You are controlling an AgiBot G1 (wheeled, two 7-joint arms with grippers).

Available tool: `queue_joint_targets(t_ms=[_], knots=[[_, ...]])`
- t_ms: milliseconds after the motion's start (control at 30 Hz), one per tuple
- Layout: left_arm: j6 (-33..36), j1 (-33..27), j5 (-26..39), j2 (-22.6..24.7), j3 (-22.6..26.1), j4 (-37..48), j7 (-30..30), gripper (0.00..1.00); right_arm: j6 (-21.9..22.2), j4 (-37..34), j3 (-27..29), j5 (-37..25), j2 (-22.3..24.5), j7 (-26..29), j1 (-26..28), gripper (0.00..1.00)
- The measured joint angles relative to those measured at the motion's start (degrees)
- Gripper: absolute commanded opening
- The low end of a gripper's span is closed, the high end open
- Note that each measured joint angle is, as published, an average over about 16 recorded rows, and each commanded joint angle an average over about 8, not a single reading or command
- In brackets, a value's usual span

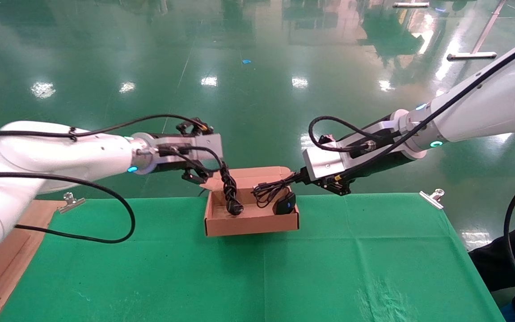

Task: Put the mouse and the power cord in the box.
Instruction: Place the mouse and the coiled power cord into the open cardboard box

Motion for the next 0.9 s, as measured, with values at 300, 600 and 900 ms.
queue_joint_targets(t_ms=[300,600,900], knots=[[2.4,-1.7,-3.4,-1.3,-2.3,4.2,2.7,1.00,-1.3,0.4,-0.2,0.1,0.1,0.5,-0.9,0.00],[4.5,-2.9,-5.4,-2.7,-3.7,6.9,5.3,1.00,-2.2,0.6,-0.5,0.0,0.1,0.9,-1.9,0.00],[6.7,-3.8,-6.6,-4.1,-4.6,8.4,6.8,1.00,-2.8,1.1,-0.8,-0.1,0.0,1.2,-2.8,0.00]])
